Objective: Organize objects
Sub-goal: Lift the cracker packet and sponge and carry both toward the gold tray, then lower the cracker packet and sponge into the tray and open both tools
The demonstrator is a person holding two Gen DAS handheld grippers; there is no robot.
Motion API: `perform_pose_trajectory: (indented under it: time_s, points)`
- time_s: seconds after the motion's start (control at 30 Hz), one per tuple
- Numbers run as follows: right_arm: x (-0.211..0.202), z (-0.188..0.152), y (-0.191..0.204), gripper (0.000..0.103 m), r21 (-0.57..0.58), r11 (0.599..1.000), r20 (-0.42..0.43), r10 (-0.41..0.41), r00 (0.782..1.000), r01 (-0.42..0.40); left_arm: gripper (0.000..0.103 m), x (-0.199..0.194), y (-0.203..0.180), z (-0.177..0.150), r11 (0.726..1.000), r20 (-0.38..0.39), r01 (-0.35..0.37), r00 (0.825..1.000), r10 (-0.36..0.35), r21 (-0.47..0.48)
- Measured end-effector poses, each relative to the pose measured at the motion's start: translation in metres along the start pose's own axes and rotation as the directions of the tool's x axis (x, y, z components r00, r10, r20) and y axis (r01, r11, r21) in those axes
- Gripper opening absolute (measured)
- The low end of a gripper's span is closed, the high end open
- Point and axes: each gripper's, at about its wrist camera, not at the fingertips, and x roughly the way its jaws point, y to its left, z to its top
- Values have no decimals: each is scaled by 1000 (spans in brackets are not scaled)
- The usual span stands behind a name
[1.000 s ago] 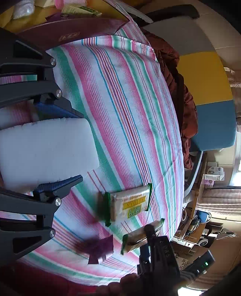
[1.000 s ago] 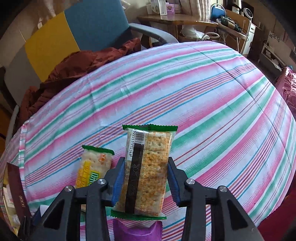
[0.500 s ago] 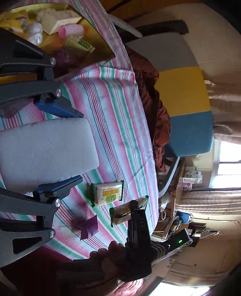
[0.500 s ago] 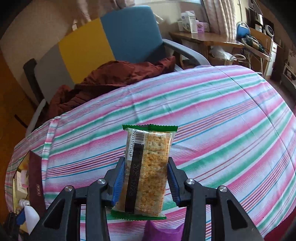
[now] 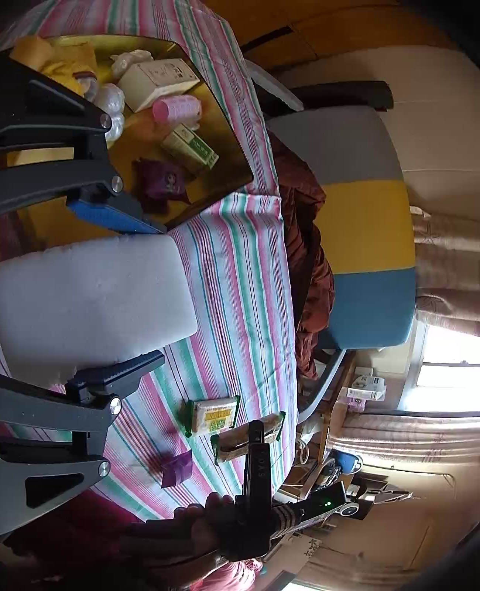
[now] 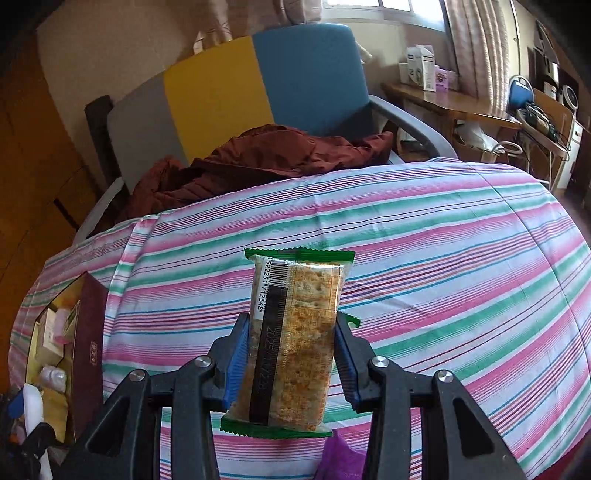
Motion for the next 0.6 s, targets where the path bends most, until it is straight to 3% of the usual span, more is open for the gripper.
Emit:
perform_pose_trajectory:
  time_s: [0.37,0.6]
  points:
    - [-7,-10,50,43,-83,994,-50,65,997,-69,62,-34,75,-23,987,21,-24,999,27,-159]
    - [-18,-27,137,43,-195,957,-83,204,975,-216,62,-67,145,-53,944,26,-110,992,124,-309]
